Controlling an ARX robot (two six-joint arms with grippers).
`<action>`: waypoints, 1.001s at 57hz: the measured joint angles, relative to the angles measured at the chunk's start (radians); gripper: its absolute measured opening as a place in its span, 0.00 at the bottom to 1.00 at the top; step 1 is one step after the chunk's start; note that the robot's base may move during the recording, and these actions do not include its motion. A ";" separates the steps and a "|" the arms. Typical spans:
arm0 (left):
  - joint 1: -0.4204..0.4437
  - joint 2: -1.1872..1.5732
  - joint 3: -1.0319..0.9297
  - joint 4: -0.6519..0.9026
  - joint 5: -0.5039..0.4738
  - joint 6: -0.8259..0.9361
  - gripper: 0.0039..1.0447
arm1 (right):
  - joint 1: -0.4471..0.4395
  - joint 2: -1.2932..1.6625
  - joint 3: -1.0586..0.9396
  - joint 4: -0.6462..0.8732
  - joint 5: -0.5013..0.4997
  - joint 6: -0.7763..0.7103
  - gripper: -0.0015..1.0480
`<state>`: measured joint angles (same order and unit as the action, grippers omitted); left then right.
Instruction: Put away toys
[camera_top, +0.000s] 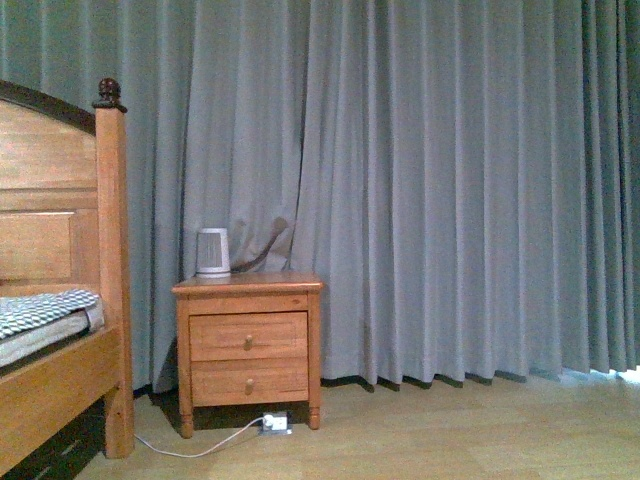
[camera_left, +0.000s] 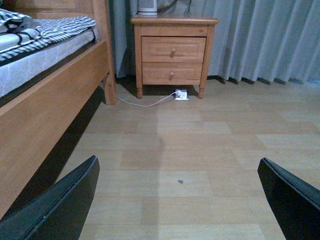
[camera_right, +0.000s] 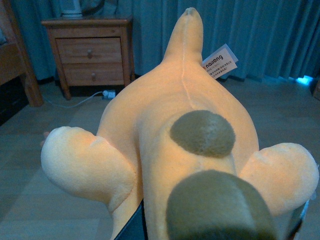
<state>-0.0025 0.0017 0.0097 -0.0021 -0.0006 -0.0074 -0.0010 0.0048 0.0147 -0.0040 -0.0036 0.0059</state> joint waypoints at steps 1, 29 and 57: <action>0.000 0.000 0.000 0.000 0.000 0.000 0.94 | 0.000 0.000 0.000 0.000 0.000 0.000 0.10; 0.000 0.000 0.000 0.000 0.000 0.000 0.94 | 0.000 0.001 0.000 0.000 0.001 0.000 0.10; 0.000 -0.001 0.000 0.000 0.000 0.000 0.94 | 0.000 0.001 0.000 0.000 0.000 0.000 0.10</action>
<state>-0.0025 0.0010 0.0097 -0.0021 -0.0002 -0.0074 -0.0010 0.0055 0.0147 -0.0040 -0.0032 0.0059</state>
